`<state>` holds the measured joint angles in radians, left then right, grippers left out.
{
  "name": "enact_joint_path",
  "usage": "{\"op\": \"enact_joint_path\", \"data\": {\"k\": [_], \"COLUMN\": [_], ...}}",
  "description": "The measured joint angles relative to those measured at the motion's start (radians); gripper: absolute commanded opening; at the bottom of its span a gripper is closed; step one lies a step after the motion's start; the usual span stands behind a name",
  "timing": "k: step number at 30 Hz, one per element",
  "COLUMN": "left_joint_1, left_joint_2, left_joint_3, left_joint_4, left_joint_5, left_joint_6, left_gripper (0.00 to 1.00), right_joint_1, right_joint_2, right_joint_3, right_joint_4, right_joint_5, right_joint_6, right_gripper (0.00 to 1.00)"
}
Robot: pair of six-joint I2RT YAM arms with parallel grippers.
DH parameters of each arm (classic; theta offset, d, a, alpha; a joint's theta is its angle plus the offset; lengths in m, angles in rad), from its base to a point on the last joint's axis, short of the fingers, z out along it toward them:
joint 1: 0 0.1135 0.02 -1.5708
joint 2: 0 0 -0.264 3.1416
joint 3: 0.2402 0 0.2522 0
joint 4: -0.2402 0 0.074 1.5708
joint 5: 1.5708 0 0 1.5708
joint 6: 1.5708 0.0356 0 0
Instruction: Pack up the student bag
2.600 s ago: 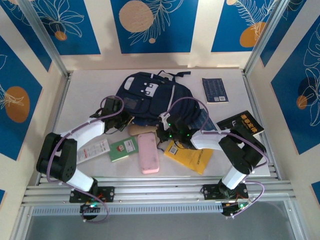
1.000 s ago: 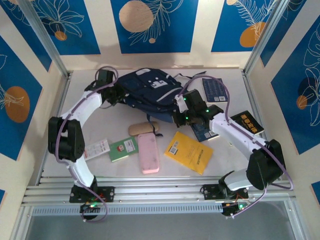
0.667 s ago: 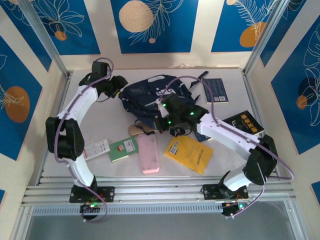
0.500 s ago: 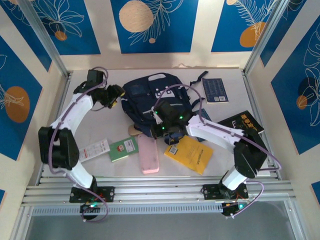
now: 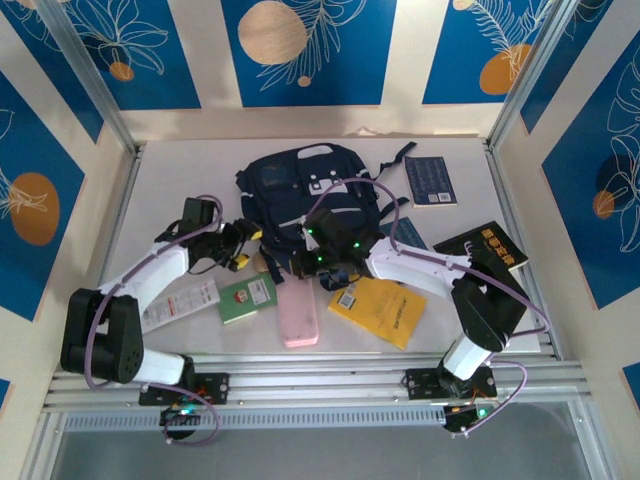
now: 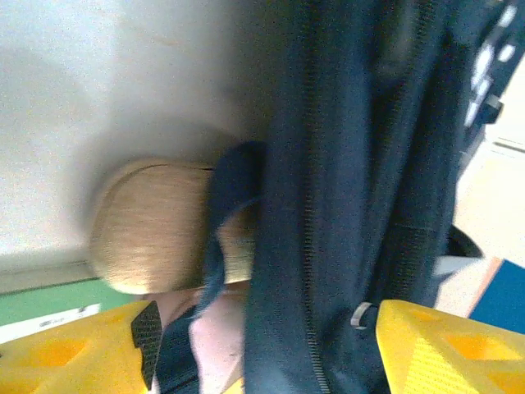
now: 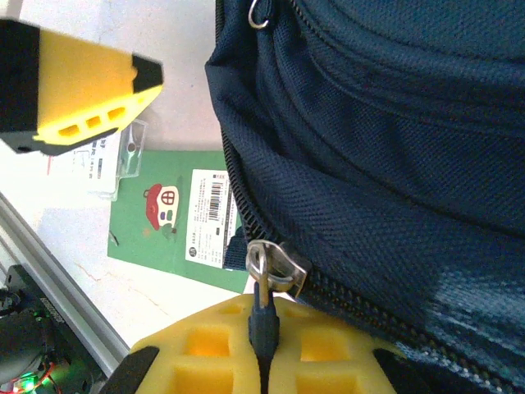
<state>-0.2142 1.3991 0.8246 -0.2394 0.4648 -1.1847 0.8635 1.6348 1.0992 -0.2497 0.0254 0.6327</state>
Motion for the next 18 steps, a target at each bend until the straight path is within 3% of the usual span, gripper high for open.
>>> {"op": "enact_joint_path", "data": {"k": [13,18], "left_joint_1": [-0.065,-0.076], "left_joint_2": [0.126,0.158], "left_joint_3": [-0.010,0.001], "left_joint_4": [0.192,0.206], "left_joint_5": [0.003,-0.005], "left_joint_6": [-0.108,-0.121], "left_gripper": [0.55,0.30], "right_joint_1": [0.001,0.002], "right_joint_2": [0.002,0.021], "right_joint_3": [-0.016,-0.016], "right_joint_4": [0.041,0.054], "right_joint_5": [-0.010,-0.019], "right_joint_6": [0.015,0.015], "right_gripper": [0.00,0.00]}}
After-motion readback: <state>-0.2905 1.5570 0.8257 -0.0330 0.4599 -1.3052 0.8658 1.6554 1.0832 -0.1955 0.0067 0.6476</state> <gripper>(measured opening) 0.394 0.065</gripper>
